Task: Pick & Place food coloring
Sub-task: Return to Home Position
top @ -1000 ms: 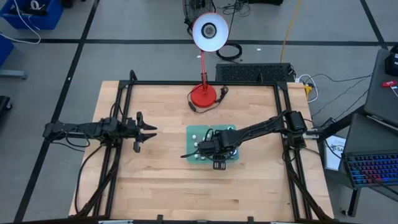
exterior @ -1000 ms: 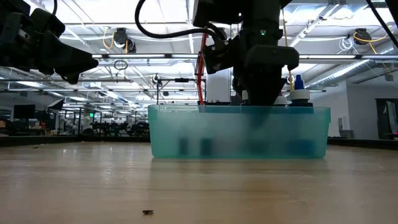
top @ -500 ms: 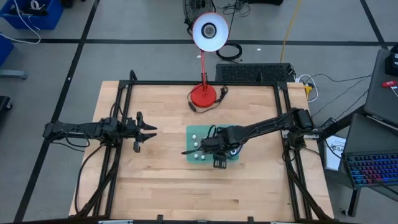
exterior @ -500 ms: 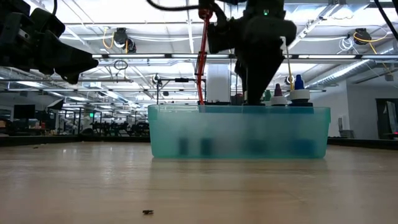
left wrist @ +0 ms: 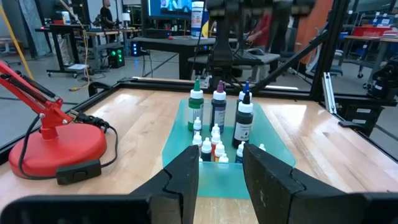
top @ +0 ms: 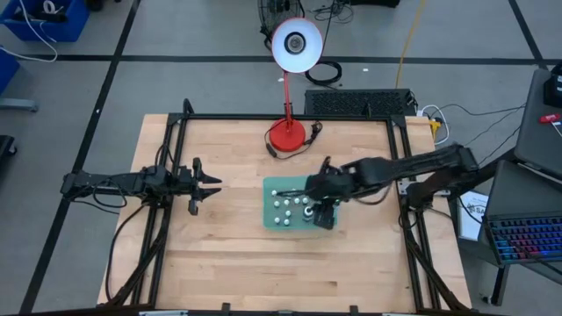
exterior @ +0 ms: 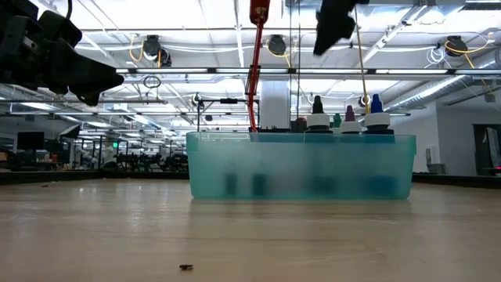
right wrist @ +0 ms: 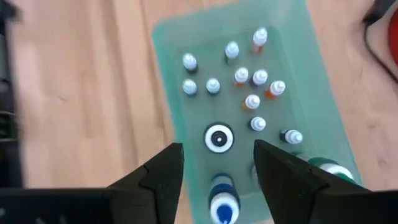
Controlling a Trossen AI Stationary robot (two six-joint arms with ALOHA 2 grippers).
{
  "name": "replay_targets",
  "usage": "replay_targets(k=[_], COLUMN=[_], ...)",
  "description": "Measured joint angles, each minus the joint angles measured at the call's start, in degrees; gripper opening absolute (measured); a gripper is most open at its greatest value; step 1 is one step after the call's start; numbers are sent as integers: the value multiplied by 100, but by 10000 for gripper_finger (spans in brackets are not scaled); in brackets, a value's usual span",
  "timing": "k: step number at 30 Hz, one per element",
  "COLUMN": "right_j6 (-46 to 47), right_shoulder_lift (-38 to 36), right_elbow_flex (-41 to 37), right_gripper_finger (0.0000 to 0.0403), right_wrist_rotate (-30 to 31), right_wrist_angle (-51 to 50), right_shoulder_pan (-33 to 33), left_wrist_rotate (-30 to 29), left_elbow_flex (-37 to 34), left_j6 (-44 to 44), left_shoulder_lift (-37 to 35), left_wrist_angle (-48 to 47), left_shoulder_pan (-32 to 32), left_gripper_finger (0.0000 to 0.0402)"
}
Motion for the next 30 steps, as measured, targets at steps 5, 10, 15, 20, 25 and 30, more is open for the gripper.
replay_targets(k=[5, 10, 15, 20, 25, 30], right_j6=[322, 432, 188, 280, 280, 281], right_shoulder_lift=[-798, -1530, -2170, -2687, -3189, -3795], right_elbow_flex=[0, 2, 2, 4, 4, 3], right_gripper_finger=[182, 181, 182, 181, 182, 182], right_wrist_rotate=[-4, -1, -2, -1, 25, 520], right_wrist_angle=[3, -4, -102, -501, -1139, -1348], right_shoulder_pan=[63, 134, 161, 161, 161, 161], left_wrist_rotate=[2, 0, 2, 2, 2, 2], left_elbow_flex=[0, 0, 0, 1, 0, 0], left_j6=[0, 0, 0, 0, 0, 0], left_shoulder_lift=[-1, -2, 0, -1, 0, 0], left_wrist_angle=[-2, -2, -2, 0, -2, 0], left_shoulder_pan=[-1, -2, -1, -1, 0, -2], left_gripper_finger=[127, 127, 127, 127, 127, 127])
